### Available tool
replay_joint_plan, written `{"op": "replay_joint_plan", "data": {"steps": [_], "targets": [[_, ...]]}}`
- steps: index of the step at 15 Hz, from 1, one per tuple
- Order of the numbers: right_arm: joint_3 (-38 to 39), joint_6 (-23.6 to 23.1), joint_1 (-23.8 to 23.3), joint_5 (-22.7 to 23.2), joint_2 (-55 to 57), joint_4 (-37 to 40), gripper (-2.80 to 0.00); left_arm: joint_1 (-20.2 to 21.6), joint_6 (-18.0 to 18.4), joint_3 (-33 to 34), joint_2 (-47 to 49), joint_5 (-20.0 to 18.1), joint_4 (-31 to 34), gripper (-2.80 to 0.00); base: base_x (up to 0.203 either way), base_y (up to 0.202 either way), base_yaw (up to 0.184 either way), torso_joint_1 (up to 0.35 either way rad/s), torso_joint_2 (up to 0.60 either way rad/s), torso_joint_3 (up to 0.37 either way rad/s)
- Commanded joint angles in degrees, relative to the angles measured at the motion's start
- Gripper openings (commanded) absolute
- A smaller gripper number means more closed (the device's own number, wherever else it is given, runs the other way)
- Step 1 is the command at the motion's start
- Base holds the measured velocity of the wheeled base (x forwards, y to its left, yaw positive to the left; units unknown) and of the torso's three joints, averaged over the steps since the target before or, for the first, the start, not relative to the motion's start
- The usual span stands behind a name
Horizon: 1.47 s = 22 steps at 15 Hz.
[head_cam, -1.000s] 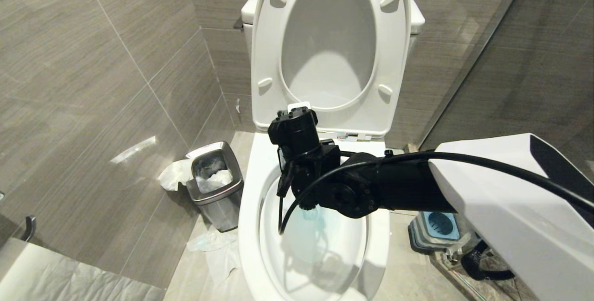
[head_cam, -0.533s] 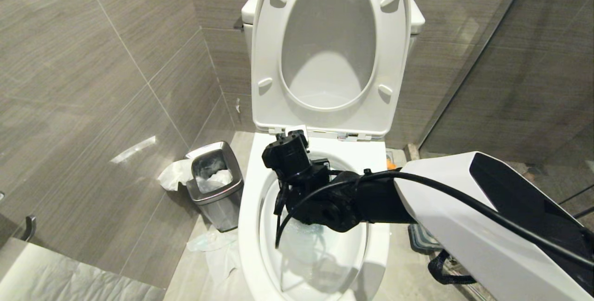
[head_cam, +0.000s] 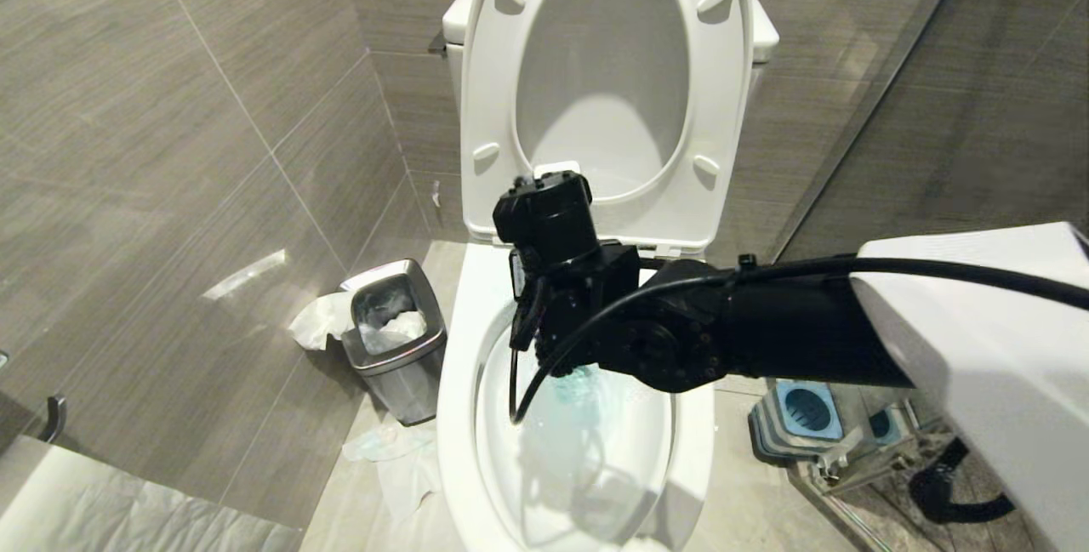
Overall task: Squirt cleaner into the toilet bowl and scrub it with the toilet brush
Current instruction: Scrub the toilet bowl
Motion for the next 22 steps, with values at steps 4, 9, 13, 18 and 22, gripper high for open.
{"op": "replay_joint_plan", "data": {"steps": [4, 9, 13, 18, 22], "targets": [[0.14, -0.11, 0.35, -0.20, -2.46, 1.06, -2.80, -0.02, 0.02, 0.09, 0.00, 0.00, 0.02, -2.80, 0.000, 0.000, 0.000, 0.000, 0.00, 0.000], [-0.90, -0.96, 0.64, -0.37, 1.13, 0.64, -2.80, -0.02, 0.02, 0.09, 0.00, 0.00, 0.02, -2.80, 0.000, 0.000, 0.000, 0.000, 0.00, 0.000], [-6.67, -2.55, 0.64, -0.52, 5.92, 0.30, -2.80, -0.02, -0.04, 0.09, 0.00, 0.00, 0.02, -2.80, 0.000, 0.000, 0.000, 0.000, 0.00, 0.000], [-10.66, -4.68, 0.53, -0.58, 9.60, 0.00, -2.80, -0.02, 0.02, 0.09, 0.00, 0.00, 0.02, -2.80, 0.000, 0.000, 0.000, 0.000, 0.00, 0.000], [-10.36, -4.76, -0.31, -0.81, 7.81, 0.36, -2.80, -0.02, 0.01, 0.09, 0.00, 0.00, 0.02, -2.80, 0.000, 0.000, 0.000, 0.000, 0.00, 0.000]]}}
